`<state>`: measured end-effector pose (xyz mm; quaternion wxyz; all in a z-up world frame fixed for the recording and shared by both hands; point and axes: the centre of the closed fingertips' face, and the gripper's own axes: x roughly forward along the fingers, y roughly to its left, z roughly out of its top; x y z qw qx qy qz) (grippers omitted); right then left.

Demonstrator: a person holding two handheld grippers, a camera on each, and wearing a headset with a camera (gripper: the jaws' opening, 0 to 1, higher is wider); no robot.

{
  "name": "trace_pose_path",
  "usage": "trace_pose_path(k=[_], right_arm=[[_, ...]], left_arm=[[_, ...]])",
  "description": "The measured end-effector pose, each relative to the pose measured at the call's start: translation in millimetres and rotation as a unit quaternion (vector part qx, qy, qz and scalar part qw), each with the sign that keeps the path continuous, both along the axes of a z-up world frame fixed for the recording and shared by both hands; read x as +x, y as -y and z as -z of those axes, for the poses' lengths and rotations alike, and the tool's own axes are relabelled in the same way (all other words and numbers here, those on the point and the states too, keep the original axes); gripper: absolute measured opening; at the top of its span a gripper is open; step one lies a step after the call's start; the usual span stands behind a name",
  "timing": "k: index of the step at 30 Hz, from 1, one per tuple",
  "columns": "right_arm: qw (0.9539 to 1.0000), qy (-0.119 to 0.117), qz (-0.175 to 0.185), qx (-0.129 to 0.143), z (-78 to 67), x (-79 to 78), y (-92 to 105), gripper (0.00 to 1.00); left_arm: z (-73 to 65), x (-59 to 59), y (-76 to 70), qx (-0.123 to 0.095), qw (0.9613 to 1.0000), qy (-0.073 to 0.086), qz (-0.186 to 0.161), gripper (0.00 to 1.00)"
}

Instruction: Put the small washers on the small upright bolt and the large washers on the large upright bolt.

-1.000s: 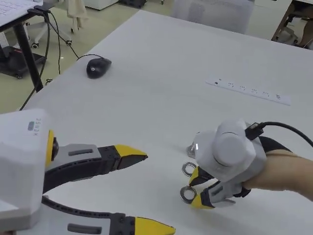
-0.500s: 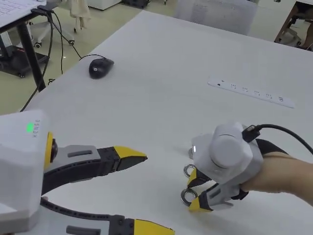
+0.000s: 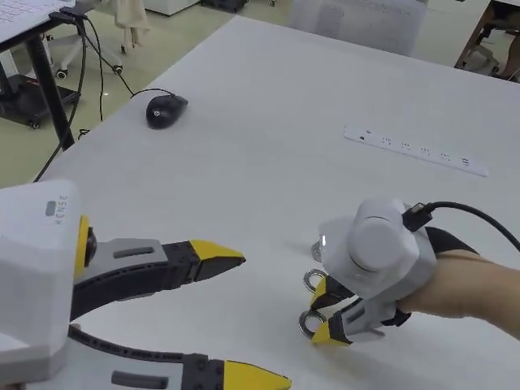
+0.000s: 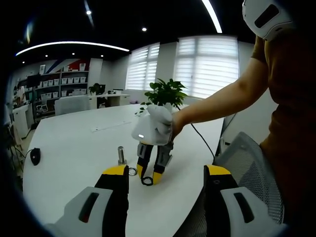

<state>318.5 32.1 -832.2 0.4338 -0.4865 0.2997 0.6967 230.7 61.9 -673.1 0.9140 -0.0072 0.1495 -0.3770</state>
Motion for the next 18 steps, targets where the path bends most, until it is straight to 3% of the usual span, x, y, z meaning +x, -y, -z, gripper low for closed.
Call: trace_pose_path(k=[11, 18], right_arm=[[1.0000, 0.000, 0.003, 0.002, -2.0, 0.3, -1.0, 0.22], [0.9999, 0.008, 0.007, 0.008, -17.8, 10.3, 3.2, 0.22]], left_arm=[[0.6, 2.1, 0.7, 0.003, 1.0000, -0.001, 0.002, 0.61], [2.4, 3.1, 0.2, 0.005, 1.0000, -0.003, 0.002, 0.61]])
